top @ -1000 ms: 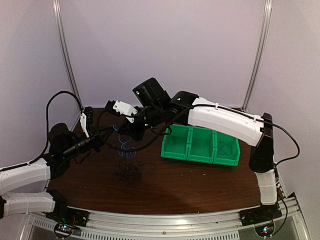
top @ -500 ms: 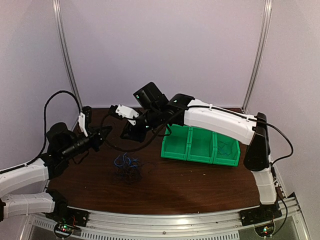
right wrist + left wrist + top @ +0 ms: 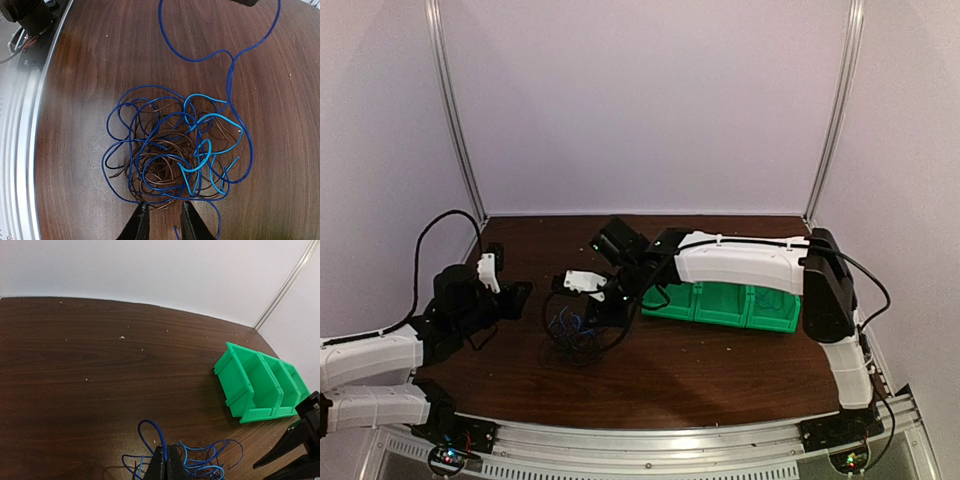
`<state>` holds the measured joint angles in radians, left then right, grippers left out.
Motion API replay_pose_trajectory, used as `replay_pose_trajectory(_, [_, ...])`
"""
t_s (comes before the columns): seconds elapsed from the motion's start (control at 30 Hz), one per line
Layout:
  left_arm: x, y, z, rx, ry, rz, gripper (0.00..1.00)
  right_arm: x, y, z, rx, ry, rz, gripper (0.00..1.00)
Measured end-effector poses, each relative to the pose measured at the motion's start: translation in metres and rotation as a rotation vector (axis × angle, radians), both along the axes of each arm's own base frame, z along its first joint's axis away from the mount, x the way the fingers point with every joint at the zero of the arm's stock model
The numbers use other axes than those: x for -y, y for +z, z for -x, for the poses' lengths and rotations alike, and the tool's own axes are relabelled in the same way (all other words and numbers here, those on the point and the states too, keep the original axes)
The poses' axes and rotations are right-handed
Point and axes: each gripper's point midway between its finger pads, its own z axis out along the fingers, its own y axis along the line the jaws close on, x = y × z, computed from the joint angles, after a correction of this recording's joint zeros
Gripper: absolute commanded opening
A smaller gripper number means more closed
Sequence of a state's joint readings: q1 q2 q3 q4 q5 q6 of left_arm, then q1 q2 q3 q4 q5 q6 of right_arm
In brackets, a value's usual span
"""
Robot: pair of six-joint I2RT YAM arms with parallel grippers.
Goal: Untangle the cables
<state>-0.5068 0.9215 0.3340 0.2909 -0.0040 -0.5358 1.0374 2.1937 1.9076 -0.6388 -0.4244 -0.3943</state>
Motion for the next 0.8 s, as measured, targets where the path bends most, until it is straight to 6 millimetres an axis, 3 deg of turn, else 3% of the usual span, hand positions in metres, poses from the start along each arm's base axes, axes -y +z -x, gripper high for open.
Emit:
replay_pose_trajectory(0.17, [-0.011,-0.027,0.006,-0.07,0.052,0.0,0.0,-0.003,-0.013,-0.005,-0.028,-0.002,0.003,0.35])
replay_pose_trajectory(0.37, [-0.014,-0.027,0.006,-0.078,0.075,0.02,0.0,-0.021,-0.037,-0.016,-0.07,-0.035,0.009,0.4])
replay_pose_trajectory(0.63, [-0.016,-0.026,0.007,-0.072,0.084,0.031,0.0,-0.03,-0.044,-0.028,-0.102,-0.098,-0.001,0.34])
replay_pose_trajectory(0.8, [-0.016,-0.026,0.008,-0.071,0.085,0.035,0.0,-0.029,-0.043,-0.032,-0.115,-0.125,-0.006,0.17])
